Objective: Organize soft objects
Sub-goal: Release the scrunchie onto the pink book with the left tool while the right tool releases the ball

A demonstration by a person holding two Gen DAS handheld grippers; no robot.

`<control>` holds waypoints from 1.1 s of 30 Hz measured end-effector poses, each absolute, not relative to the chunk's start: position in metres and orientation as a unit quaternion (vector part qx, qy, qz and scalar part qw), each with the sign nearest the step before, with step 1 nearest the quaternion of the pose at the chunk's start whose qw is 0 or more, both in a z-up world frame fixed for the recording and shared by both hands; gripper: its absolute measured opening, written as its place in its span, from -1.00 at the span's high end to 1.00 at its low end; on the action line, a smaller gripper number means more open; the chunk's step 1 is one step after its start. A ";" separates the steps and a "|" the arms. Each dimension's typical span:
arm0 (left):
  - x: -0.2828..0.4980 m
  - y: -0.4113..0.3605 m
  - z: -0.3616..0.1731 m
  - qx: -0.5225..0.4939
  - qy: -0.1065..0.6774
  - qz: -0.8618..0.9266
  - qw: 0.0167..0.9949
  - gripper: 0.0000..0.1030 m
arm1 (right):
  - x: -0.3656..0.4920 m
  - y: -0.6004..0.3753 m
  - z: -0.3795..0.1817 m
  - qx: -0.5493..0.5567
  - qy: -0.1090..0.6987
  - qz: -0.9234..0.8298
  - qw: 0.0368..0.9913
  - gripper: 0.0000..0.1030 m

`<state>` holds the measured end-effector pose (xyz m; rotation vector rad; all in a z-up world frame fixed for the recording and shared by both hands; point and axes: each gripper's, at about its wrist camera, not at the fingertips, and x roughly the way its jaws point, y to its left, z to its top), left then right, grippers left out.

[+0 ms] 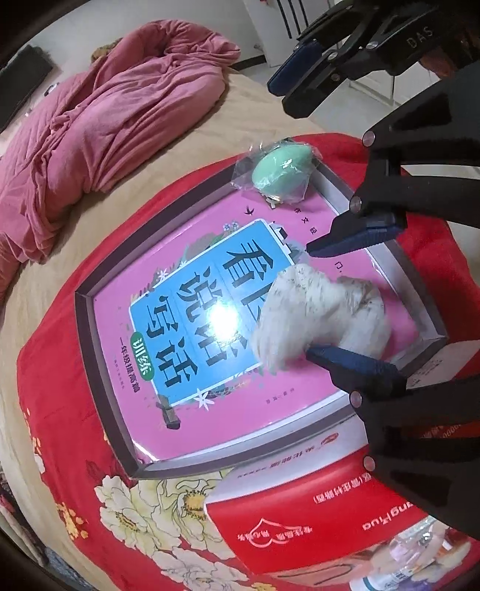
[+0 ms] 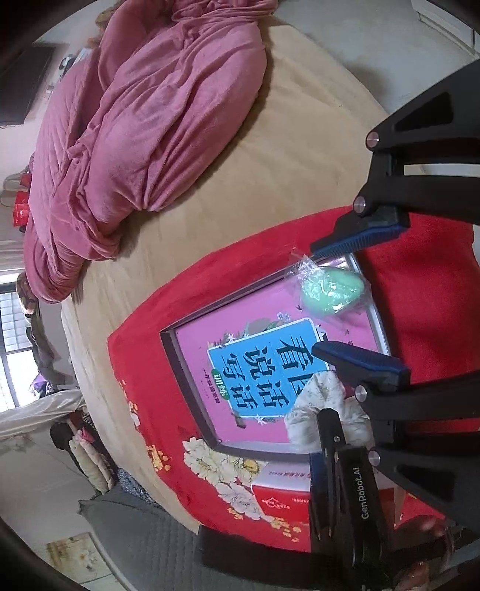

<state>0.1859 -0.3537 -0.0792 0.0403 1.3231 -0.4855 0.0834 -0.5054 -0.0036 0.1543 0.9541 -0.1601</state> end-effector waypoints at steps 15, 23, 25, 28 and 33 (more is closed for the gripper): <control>0.167 -0.339 -0.032 0.026 0.572 -0.248 0.782 -0.35 | 0.074 -0.493 0.019 0.069 0.442 -0.078 0.891 0.09; 0.155 -0.314 -0.006 0.012 0.563 -0.248 0.788 -0.43 | 0.069 -0.479 0.037 0.063 0.438 -0.076 0.893 0.07; 0.154 -0.306 0.000 0.011 0.559 -0.245 0.792 -0.43 | 0.070 -0.475 0.045 0.058 0.437 -0.078 0.894 0.07; 0.153 -0.292 0.011 0.008 0.556 -0.239 0.796 -0.43 | 0.073 -0.468 0.058 0.053 0.440 -0.079 0.893 0.07; 0.149 -0.265 0.036 -0.004 0.545 -0.237 0.804 -0.43 | 0.074 -0.452 0.078 0.051 0.442 -0.075 0.892 0.06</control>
